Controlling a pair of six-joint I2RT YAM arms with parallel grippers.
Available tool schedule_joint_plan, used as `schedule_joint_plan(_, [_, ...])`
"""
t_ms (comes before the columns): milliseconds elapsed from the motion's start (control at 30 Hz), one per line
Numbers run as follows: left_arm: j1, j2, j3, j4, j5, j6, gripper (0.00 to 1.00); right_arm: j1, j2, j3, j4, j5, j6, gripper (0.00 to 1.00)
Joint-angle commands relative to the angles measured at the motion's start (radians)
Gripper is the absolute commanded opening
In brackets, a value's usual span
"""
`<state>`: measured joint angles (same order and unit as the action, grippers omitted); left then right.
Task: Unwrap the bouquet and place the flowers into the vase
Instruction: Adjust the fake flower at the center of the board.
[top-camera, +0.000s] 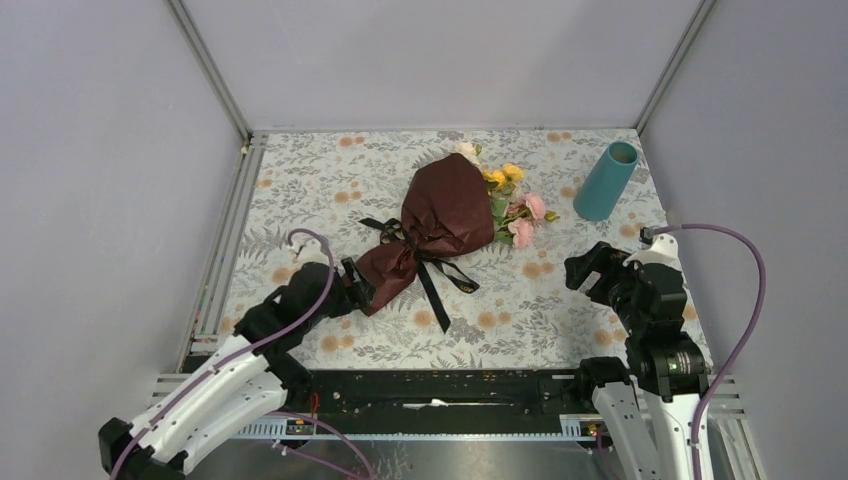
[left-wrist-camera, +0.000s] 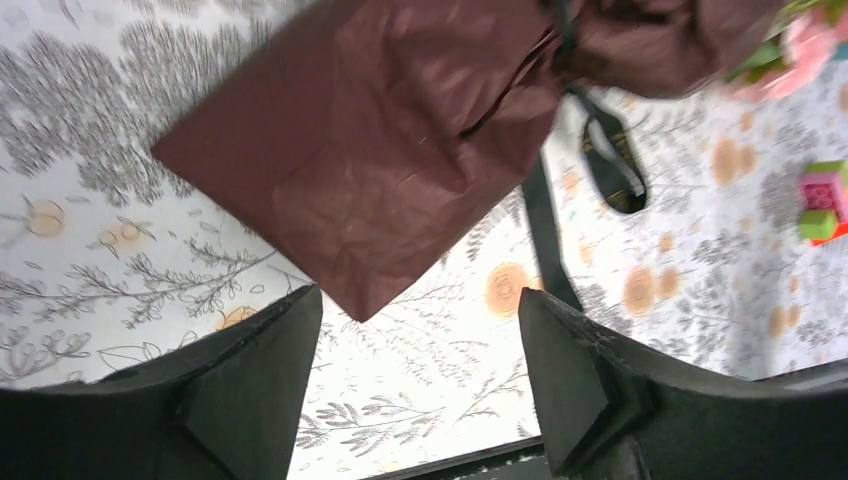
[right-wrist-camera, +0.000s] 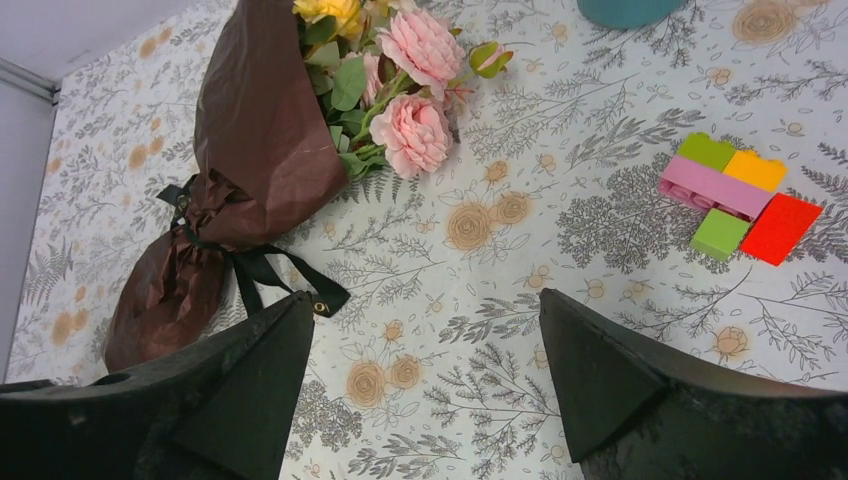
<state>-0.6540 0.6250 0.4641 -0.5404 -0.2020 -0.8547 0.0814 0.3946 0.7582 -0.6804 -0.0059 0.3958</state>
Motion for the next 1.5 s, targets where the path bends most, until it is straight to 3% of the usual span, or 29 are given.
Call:
schedule_joint_plan(0, [-0.003,-0.020,0.189,-0.108,-0.123,0.120,0.79,-0.002,-0.018,0.047,-0.020,0.025,-0.032,0.90])
schedule_joint_plan(267, [-0.051,0.381,0.455,0.044,-0.115,0.511,0.82,-0.002,-0.004,0.033,0.005,-0.081,-0.058,0.95])
schedule_joint_plan(467, [-0.054,0.669,0.571,0.229,0.105,0.806,0.86,-0.002,-0.041,0.022,0.006,-0.201,-0.070,0.97])
schedule_joint_plan(700, [-0.041,0.976,0.796,0.173,0.244,0.986,0.87,-0.002,-0.059,0.015,0.003,-0.226,-0.073,0.98])
schedule_joint_plan(800, [0.008,1.062,0.849,0.120,0.255,0.989,0.87,-0.002,-0.065,0.017,0.004,-0.224,-0.073,0.98])
schedule_joint_plan(933, [0.056,1.071,0.791,0.155,0.370,0.986,0.87,-0.002,-0.071,0.020,0.003,-0.226,-0.078,0.99])
schedule_joint_plan(1100, [0.056,1.096,0.747,0.194,0.416,0.984,0.87,-0.002,-0.063,0.007,0.015,-0.240,-0.074,0.99])
schedule_joint_plan(1467, [0.048,1.164,0.699,0.271,0.290,0.936,0.87,-0.001,-0.076,0.008,0.019,-0.233,-0.074,0.98])
